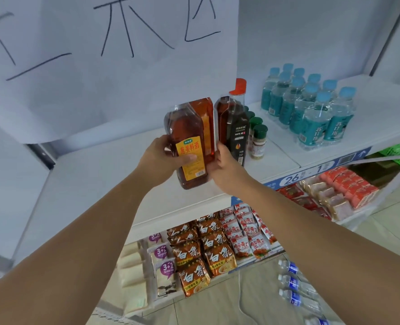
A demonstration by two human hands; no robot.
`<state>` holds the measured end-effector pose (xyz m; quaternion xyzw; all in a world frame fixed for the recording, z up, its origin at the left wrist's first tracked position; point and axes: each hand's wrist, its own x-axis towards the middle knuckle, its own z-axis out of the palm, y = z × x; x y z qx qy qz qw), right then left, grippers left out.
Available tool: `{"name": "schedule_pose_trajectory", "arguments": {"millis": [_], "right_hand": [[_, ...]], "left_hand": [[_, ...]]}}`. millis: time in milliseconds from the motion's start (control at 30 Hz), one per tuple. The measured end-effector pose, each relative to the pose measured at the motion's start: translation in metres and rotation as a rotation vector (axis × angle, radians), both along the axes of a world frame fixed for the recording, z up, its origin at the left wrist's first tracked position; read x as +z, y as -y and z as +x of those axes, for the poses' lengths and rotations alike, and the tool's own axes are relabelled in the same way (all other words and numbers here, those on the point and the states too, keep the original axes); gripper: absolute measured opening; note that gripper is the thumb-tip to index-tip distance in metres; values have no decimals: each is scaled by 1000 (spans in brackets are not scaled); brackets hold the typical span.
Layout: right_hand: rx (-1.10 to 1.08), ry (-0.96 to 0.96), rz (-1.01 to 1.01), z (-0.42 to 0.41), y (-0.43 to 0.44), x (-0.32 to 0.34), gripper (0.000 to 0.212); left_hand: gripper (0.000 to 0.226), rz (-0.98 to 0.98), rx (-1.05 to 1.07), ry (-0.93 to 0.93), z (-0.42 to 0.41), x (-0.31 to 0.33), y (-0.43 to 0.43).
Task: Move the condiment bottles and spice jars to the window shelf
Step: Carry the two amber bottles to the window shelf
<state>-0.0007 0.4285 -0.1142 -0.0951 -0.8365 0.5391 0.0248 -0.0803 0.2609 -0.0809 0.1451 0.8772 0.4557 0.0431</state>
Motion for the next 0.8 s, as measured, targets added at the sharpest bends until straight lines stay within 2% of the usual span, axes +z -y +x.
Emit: {"name": "schedule_pose_trajectory", "arguments": {"millis": [167,467,667,800], "right_hand": [[-36,36,-45,-23,9,5,76],[-232,-2,-56,-56,26,-5,81],[-231,-9,2,-70,31,-8,69],[-236,17,-58,-82,39,-7,57]], "left_hand": [[60,-1,-20,48,-2,5,31],[60,4,-39,70,-3,6,74],[59,12,-17,89,-8,6,95],[57,6,-19,82,-9,7,108]]}}
